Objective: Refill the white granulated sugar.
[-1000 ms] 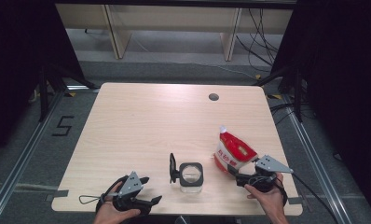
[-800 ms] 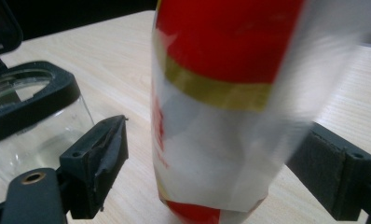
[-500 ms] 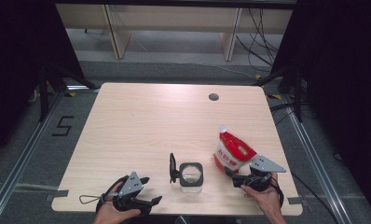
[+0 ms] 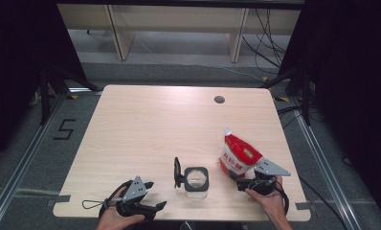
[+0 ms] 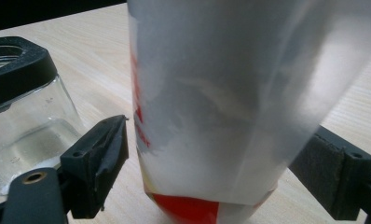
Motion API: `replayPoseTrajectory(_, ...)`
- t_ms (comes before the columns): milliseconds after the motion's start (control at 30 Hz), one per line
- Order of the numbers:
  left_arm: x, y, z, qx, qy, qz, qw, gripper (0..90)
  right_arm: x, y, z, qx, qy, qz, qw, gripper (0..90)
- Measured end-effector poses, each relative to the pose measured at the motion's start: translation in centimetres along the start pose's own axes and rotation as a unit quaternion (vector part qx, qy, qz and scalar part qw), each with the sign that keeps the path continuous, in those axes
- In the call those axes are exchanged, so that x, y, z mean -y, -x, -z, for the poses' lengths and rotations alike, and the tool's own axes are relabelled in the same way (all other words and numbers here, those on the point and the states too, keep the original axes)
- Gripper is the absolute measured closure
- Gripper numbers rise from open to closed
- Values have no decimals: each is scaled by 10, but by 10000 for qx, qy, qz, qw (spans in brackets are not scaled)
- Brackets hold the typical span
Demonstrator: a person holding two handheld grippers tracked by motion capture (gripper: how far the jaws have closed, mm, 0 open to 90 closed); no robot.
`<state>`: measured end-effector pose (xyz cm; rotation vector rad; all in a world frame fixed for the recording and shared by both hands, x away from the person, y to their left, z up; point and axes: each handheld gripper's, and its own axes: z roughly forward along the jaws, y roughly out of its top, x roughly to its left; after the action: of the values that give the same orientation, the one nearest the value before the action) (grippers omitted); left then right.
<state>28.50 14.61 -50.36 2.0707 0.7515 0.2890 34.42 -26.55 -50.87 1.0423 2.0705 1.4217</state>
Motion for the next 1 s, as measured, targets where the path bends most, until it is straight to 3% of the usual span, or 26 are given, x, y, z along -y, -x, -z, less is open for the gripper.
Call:
replayPoseTrajectory(33, 0, -1, 0, -21, 29, -103, 9999, 200, 0, 0, 0, 0, -14, -38, 10000, 160)
replayPoseTrajectory(133, 0, -1, 0, -9, 28, -138, 9999, 200, 0, 1, -3, -16, -11, -23, 10000, 161)
replayPoseTrajectory(200, 0, -1, -1, -5, 59, -104, 9999, 200, 1, 1, -5, 20, -26, -54, 10000, 162)
replayPoseTrajectory(233, 0, 0, -1, -8, 47, -58, 10000, 200, 0, 5, -7, -41, 27, 51, 10000, 162)
replayPoseTrajectory(267, 0, 1, -1, -12, 37, 19, 10000, 200, 1, 3, -8, -28, 35, -109, 9999, 163)
replayPoseTrajectory(300, 0, 1, -1, -13, 43, 22, 10000, 200, 0, 3, -7, -23, -27, -99, 9999, 164)
replayPoseTrajectory(333, 0, 0, 0, 16, 1, 13, 10000, 200, 0, 7, -10, -71, 108, 85, 9999, 166)
replayPoseTrajectory(367, 0, 0, 0, 13, 7, 16, 10000, 200, 0, 4, -10, -62, 98, -129, 9998, 167)
replayPoseTrajectory(400, 0, 1, -1, -14, 45, 17, 10000, 200, 0, 4, -10, -33, 67, -115, 9999, 168)
replayPoseTrajectory(500, 0, -1, -1, -4, 28, -140, 9999, 200, 0, 6, -11, -60, 165, -78, 9998, 169)
replayPoseTrajectory(567, 0, -1, -1, -2, 26, -124, 9999, 200, 0, 7, -14, -36, 298, 29, 9995, 170)
replayPoseTrajectory(600, 0, 0, -1, 3, 5, 5, 10000, 200, 0, 8, -14, -34, 310, 35, 9995, 170)
replayPoseTrajectory(767, 1, 0, -2, 12, 65, -29, 10000, 200, 0, 5, -15, -104, 271, -162, 9994, 176)
replayPoseTrajectory(867, 0, 1, -2, 27, 93, -32, 9999, 200, -1, 9, -16, -102, 253, 74, 9996, 181)
replayPoseTrajectory(933, 0, 0, -2, 38, 70, -110, 9999, 200, -1, 6, -16, -118, 236, -142, 9996, 182)
replayPoseTrajectory(1000, 0, 2, -2, 45, 127, -7, 9999, 200, -1, 7, -16, -101, 167, -69, 9998, 183)
